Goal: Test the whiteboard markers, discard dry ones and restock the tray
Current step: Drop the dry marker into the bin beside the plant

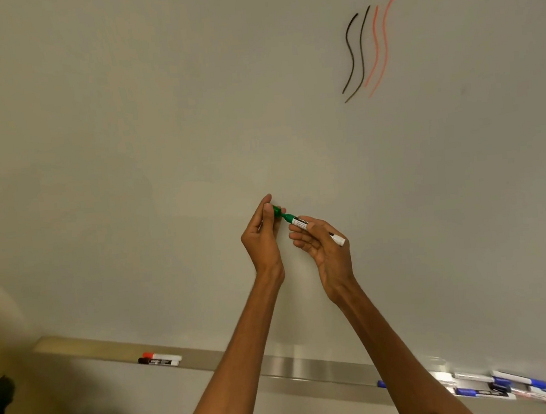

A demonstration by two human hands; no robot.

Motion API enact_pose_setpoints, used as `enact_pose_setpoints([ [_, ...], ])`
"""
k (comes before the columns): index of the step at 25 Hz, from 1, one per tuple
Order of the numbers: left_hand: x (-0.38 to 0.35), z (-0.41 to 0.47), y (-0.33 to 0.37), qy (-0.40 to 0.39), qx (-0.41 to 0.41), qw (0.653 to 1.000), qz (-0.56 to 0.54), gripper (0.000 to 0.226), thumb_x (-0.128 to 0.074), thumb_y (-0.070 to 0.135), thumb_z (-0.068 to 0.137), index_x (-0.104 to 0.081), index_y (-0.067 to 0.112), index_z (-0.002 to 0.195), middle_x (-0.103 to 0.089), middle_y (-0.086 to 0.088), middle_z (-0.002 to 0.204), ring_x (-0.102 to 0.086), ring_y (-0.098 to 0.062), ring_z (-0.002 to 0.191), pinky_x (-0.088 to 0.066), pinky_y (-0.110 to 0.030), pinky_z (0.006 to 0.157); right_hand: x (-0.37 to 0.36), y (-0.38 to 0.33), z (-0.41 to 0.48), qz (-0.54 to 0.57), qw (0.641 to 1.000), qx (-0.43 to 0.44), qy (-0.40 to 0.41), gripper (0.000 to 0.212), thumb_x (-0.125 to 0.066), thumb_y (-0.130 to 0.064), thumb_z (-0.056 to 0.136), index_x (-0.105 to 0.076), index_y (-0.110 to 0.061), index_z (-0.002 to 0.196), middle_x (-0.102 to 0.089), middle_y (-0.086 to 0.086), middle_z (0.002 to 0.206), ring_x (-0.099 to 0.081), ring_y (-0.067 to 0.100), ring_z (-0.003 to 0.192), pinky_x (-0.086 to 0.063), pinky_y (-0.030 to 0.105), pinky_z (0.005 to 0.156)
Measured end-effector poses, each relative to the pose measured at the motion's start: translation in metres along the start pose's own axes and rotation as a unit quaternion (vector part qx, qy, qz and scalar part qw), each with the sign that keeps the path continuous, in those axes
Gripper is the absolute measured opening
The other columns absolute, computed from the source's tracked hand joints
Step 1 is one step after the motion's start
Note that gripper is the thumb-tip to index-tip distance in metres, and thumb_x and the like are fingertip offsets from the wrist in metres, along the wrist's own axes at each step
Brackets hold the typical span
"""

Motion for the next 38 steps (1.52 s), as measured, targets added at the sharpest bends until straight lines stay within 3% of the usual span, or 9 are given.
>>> enact_pose_setpoints([
  [6, 0.024, -0.005, -0.012, -0.005, 0.015, 1.0, 0.018, 0.031, -0.06, 0.025, 0.097, -0.068, 0.014, 0.125, -0.07, 0.008, 0.122, -0.064, -0.012, 0.118, -0.055, -0.028, 0.095, -0.007, 0.024, -0.005, -0.03, 0.999, -0.017, -0.006, 0.022, -0.056, -0.012, 0.098, -0.067, -0.005, 0.116, -0.073, 0.017, 0.107, -0.072, 0.033, 0.096, -0.059, 0.035, 0.085],
  [11, 0.053, -0.005, -0.02, 0.039, 0.028, 0.999, 0.023, 0.028, -0.054, 0.028, 0.1, -0.072, 0.016, 0.117, -0.073, 0.008, 0.114, -0.067, -0.012, 0.11, -0.056, -0.03, 0.094, -0.018, 0.043, -0.011, -0.055, 0.998, -0.018, -0.011, 0.024, -0.059, -0.012, 0.096, -0.064, -0.002, 0.117, -0.073, 0.017, 0.108, -0.072, 0.034, 0.096, -0.059, 0.04, 0.088],
  [21, 0.125, -0.006, -0.027, 0.112, 0.05, 0.992, 0.029, 0.025, -0.062, 0.025, 0.096, -0.074, 0.013, 0.113, -0.074, 0.0, 0.112, -0.069, -0.018, 0.105, -0.058, -0.025, 0.085, -0.052, 0.101, -0.031, -0.041, 0.998, -0.046, -0.016, 0.016, -0.062, -0.009, 0.093, -0.069, -0.009, 0.108, -0.076, 0.011, 0.101, -0.073, 0.031, 0.094, -0.06, 0.033, 0.081],
  [25, 0.158, 0.001, -0.024, 0.102, 0.054, 0.992, 0.053, 0.024, -0.059, 0.024, 0.098, -0.074, 0.015, 0.114, -0.074, 0.01, 0.107, -0.07, -0.007, 0.098, -0.057, -0.024, 0.086, -0.071, 0.134, -0.039, -0.04, 0.994, -0.09, -0.047, 0.026, -0.062, -0.014, 0.094, -0.066, -0.004, 0.118, -0.073, 0.014, 0.11, -0.072, 0.031, 0.1, -0.058, 0.037, 0.088],
  [28, 0.191, 0.003, -0.018, 0.131, 0.044, 0.988, 0.064, 0.025, -0.057, 0.021, 0.1, -0.073, 0.01, 0.116, -0.073, 0.003, 0.11, -0.069, -0.005, 0.092, -0.057, -0.022, 0.082, -0.087, 0.166, -0.049, -0.027, 0.984, -0.152, -0.084, 0.031, -0.056, -0.019, 0.098, -0.063, -0.004, 0.125, -0.072, 0.014, 0.114, -0.07, 0.032, 0.103, -0.057, 0.038, 0.09],
  [31, 0.229, 0.001, -0.02, 0.164, 0.056, 0.982, 0.078, 0.024, -0.058, 0.02, 0.099, -0.074, 0.011, 0.115, -0.071, -0.005, 0.108, -0.067, -0.013, 0.089, -0.058, -0.029, 0.086, -0.096, 0.197, -0.059, -0.011, 0.973, -0.207, -0.102, 0.031, -0.05, -0.02, 0.101, -0.064, -0.003, 0.123, -0.071, 0.015, 0.115, -0.07, 0.034, 0.102, -0.057, 0.04, 0.091],
  [38, 0.33, -0.022, -0.041, 0.191, 0.121, 0.959, 0.172, 0.022, -0.057, 0.018, 0.1, -0.075, 0.016, 0.112, -0.072, -0.006, 0.11, -0.066, -0.018, 0.091, -0.059, -0.032, 0.088, -0.119, 0.285, -0.087, -0.207, 0.917, -0.284, -0.188, 0.027, -0.059, -0.022, 0.098, -0.069, -0.007, 0.117, -0.076, 0.009, 0.104, -0.074, 0.026, 0.091, -0.058, 0.04, 0.089],
])
Point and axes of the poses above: each hand's wrist, its own z-axis towards the middle knuckle, its own x-axis out of the back of the hand, y = z × x, the point moved 10 cm from there along z, towards the middle knuckle
